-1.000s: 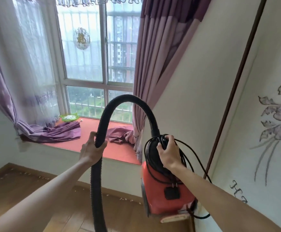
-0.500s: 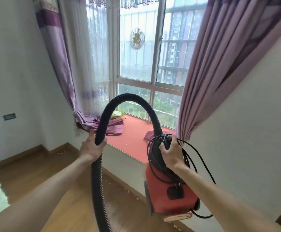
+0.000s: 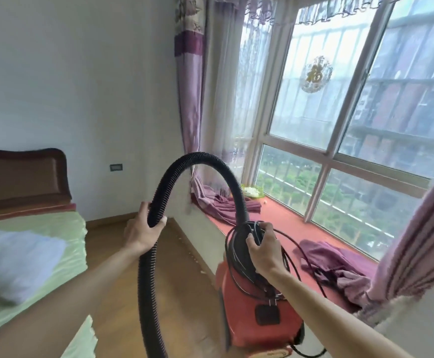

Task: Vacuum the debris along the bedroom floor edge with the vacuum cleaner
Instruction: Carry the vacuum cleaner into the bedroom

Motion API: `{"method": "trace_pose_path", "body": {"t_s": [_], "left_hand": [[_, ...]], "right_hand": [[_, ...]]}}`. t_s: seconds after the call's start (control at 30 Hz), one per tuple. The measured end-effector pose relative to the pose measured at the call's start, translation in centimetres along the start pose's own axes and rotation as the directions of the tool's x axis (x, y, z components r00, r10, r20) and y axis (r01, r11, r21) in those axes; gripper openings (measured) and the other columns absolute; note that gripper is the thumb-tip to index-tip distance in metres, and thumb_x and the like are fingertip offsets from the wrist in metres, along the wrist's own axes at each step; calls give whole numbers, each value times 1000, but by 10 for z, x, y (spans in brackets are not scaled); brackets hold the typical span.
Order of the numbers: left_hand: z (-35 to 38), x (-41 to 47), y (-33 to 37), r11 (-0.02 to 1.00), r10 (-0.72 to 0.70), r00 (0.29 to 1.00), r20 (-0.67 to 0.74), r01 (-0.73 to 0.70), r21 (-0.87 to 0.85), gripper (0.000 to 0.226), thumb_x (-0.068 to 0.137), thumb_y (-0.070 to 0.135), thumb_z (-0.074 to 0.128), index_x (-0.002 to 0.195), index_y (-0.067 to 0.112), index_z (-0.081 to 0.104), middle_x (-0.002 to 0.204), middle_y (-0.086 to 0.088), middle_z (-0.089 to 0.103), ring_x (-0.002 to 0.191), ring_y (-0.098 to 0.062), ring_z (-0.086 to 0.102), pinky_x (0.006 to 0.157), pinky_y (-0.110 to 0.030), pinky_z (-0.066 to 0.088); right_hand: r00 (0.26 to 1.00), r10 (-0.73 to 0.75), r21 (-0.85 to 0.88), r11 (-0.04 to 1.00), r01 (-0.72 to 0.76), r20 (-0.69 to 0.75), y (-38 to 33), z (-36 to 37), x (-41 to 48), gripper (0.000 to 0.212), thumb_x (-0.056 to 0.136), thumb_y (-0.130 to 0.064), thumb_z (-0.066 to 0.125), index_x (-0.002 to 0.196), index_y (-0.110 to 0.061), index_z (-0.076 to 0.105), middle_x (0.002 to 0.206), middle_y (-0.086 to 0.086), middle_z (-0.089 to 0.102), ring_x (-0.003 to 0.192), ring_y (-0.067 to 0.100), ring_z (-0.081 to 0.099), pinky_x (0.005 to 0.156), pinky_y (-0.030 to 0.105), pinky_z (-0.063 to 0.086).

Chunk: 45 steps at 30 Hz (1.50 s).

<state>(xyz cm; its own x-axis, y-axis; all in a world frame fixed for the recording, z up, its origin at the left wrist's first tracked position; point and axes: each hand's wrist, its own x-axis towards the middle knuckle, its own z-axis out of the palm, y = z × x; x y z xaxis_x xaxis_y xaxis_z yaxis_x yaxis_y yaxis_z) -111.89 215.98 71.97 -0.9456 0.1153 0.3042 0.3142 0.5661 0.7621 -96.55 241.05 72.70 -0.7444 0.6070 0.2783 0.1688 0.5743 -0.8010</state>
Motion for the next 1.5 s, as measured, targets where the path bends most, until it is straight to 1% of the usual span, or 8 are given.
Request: {"method": "trace_pose_path", "body": {"t_s": [0.17,0.33,0.47,0.6,0.7,1.07,1.3,1.5], "left_hand": [[-18,51,-42,999,-46,998,-40,46,-19,33,95,37,63,110,21,39,81,0,63,57,-20,63,45,-24,42],[-31,79,-67,997,-65,996,-66,62,-42,31,96,24,64,114,9,43,90,-7,62,60,-11,55,48,-19,36],[-50,108,-96,995,-91,989,-113,94,17,32,95,35,65,112,19,43,91,3,63,63,-19,63,55,-30,46],[-62,137,-131,991,-123,982,-147,129,34,31,94,39,65,108,26,41,82,2,67,59,-21,66,50,-32,51],[-65,159,-153,988,-140,977,-162,149,42,30,94,41,64,107,27,41,79,2,65,57,-18,65,46,-26,45],[-51,310,-215,976,-207,952,-226,215,13,24,95,26,66,103,21,44,65,5,60,43,-4,58,36,-16,39],[-31,425,-265,968,-247,940,-234,253,-8,26,96,32,64,111,21,45,67,4,59,40,-5,56,38,-19,39],[-22,505,-296,966,-247,939,-238,259,18,28,94,39,63,114,27,47,69,5,61,47,-13,59,41,-26,42]], "right_hand": [[995,-42,17,999,40,90,-25,69,48,23,97,-18,57,118,-16,48,74,-7,56,59,19,60,60,42,55],[990,-49,61,997,41,133,-43,124,85,30,96,-19,57,124,-18,47,75,1,62,55,19,60,52,42,53],[981,-67,76,996,54,182,-54,168,115,27,94,-22,57,119,-24,45,77,8,65,57,31,67,49,53,54],[964,-129,83,990,112,233,-64,213,147,33,93,-23,56,118,-38,41,75,6,67,50,26,64,51,50,56],[961,-137,71,990,123,242,-69,249,173,29,92,-24,57,119,-29,45,73,5,66,55,25,64,57,46,57],[918,-173,104,984,145,357,-98,402,312,29,93,-25,56,121,-23,47,84,2,60,73,24,62,70,36,53],[916,-182,130,981,144,358,-114,493,403,35,93,-22,58,127,-20,49,88,2,62,77,22,59,71,33,47],[931,-167,177,978,113,326,-130,535,458,32,94,-21,59,124,-20,50,83,-5,61,69,4,56,61,28,44]]}}
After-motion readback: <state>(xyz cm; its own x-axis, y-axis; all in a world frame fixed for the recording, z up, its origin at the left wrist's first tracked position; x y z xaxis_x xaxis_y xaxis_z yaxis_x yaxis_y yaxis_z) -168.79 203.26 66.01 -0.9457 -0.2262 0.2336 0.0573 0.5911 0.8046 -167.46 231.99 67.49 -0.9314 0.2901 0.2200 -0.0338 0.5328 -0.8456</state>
